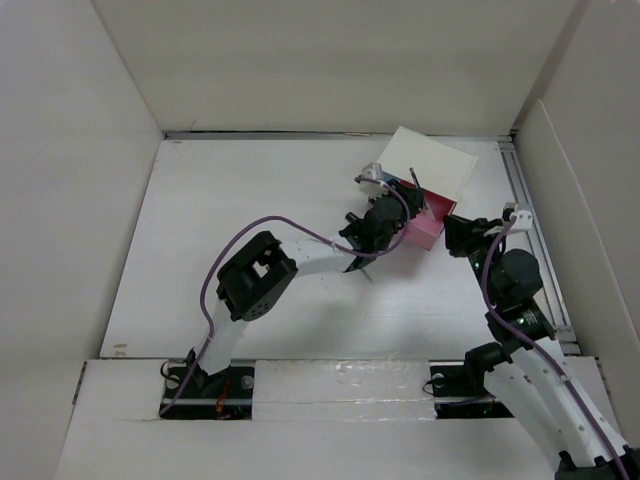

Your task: Organize the desk

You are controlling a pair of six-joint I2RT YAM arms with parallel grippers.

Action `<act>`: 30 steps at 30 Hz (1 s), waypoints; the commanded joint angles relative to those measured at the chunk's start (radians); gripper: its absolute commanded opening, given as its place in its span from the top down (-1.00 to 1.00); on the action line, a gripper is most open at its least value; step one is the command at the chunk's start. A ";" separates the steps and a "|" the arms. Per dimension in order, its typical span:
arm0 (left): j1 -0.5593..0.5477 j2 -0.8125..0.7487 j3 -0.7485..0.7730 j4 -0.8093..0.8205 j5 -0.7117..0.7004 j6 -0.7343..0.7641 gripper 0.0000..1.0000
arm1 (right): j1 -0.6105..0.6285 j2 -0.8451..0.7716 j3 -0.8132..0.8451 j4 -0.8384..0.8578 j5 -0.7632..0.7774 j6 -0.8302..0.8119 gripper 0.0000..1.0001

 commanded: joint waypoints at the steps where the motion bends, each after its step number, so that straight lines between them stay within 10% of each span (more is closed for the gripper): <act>1: -0.018 -0.035 0.006 0.048 -0.050 0.019 0.57 | -0.002 0.011 0.015 0.038 -0.012 0.007 0.48; 11: -0.036 -0.095 -0.019 0.025 -0.106 0.070 0.15 | -0.002 0.032 0.015 0.044 -0.018 0.010 0.48; 21: -0.091 -0.475 -0.321 -0.106 -0.310 0.318 0.84 | -0.002 0.065 0.023 0.049 -0.042 0.002 1.00; 30: -0.091 -0.588 -0.580 -0.546 -0.333 0.051 0.70 | -0.002 0.164 0.043 0.096 -0.205 -0.027 0.84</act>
